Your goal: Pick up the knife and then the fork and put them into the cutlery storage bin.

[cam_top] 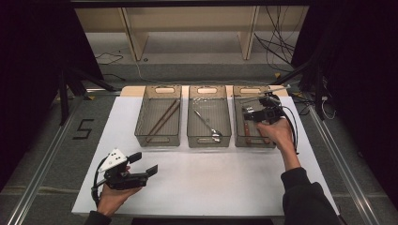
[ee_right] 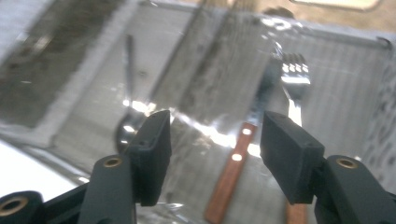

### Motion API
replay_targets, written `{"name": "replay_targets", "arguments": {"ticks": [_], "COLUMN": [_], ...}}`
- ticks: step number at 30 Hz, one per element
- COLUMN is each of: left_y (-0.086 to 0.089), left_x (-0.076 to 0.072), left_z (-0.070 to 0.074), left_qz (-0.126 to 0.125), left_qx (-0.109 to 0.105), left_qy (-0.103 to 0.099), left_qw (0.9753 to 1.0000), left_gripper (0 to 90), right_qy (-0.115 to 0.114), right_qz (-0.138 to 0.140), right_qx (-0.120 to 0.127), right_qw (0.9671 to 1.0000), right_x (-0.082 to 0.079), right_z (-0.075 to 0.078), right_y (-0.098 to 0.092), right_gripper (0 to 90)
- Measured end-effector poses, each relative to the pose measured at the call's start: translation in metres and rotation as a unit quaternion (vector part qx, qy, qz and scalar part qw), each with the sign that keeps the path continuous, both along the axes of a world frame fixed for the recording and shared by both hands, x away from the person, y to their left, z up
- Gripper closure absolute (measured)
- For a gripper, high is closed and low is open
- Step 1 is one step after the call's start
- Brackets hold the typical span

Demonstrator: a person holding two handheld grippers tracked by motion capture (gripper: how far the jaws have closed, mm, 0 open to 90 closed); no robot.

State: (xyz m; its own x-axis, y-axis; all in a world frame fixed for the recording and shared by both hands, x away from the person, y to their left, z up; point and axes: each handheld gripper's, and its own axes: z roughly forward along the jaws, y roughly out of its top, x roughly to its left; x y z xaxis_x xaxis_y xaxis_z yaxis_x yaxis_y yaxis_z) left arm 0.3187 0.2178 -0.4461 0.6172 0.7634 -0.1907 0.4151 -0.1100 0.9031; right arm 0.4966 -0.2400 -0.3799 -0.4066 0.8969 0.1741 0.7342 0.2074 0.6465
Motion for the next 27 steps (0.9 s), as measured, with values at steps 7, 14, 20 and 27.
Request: {"name": "replay_targets", "arguments": {"ticks": [7,14,20,27], "left_y": [0.0,0.0,0.0,-0.001], "left_x": [0.0,0.0,-0.001,-0.001], "left_z": [0.0,0.0,0.0,0.0], "left_qz": [0.0,-0.001,-0.001,-0.005], "left_qx": [0.0,0.0,-0.001,0.001], "left_qy": [0.0,-0.001,-0.001,0.001], "left_qw": [1.0,1.0,1.0,1.0], "left_gripper": [15.4,15.4,15.4,15.4], "right_qy": [-0.035,-0.064,-0.085,-0.095], "right_qz": [0.029,0.051,0.071,0.086], "right_qx": [0.022,0.053,0.063,0.073], "right_qw": [0.9987,0.9952,0.9918,0.989], "right_x": [-0.025,-0.047,-0.062,-0.083], "right_z": [0.005,0.008,0.01,-0.001], "right_y": [0.009,0.013,0.019,0.021], "right_gripper": [37.2,34.0,30.7,28.9]}}
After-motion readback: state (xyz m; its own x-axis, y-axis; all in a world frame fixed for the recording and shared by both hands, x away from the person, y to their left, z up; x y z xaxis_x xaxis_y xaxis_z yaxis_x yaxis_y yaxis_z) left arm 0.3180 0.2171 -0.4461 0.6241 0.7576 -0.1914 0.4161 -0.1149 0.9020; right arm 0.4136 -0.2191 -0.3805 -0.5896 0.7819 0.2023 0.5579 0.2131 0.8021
